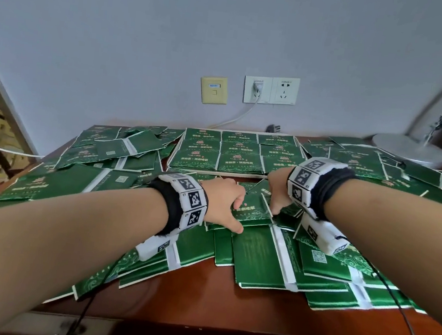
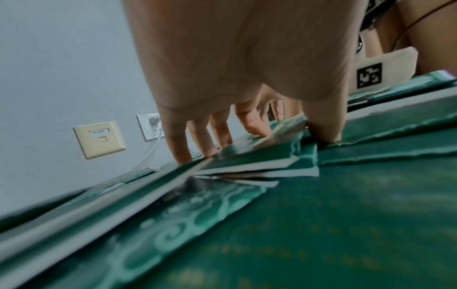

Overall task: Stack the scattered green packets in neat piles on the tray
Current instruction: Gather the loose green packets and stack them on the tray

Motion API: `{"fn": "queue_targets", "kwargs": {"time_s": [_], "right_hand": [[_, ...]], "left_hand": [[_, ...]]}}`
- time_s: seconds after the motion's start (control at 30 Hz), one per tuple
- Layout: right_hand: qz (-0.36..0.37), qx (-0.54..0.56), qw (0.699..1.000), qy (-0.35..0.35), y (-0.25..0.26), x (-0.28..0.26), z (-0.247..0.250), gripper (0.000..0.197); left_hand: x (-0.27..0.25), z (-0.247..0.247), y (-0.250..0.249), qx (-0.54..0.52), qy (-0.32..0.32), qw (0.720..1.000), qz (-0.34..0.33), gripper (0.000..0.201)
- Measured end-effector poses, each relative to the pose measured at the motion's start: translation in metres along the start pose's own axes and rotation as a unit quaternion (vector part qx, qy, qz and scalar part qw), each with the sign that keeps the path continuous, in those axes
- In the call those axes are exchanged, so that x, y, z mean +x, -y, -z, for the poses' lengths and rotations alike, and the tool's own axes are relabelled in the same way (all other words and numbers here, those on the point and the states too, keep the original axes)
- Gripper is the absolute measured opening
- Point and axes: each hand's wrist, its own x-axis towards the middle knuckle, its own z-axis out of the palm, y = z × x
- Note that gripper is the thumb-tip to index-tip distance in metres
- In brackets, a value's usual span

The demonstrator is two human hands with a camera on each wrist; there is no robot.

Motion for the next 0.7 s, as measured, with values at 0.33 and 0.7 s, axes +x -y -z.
{"fn": "queue_targets", "kwargs": {"time_s": [0.33, 0.7], "right_hand": [[-0.001, 0.003, 1.000, -0.018, -0.021, -0.005, 0.021, 0.034], [0.022, 0.035, 0.996, -0.085, -0.036, 0.011, 0.060, 0.023]], "left_hand": [[0.002, 0.010, -0.004, -0.007, -0.011, 1.000, -0.008, 0.041], [0.010, 0.065, 0.034, 0.001, -0.077, 0.997, 0.020, 0.040]]}}
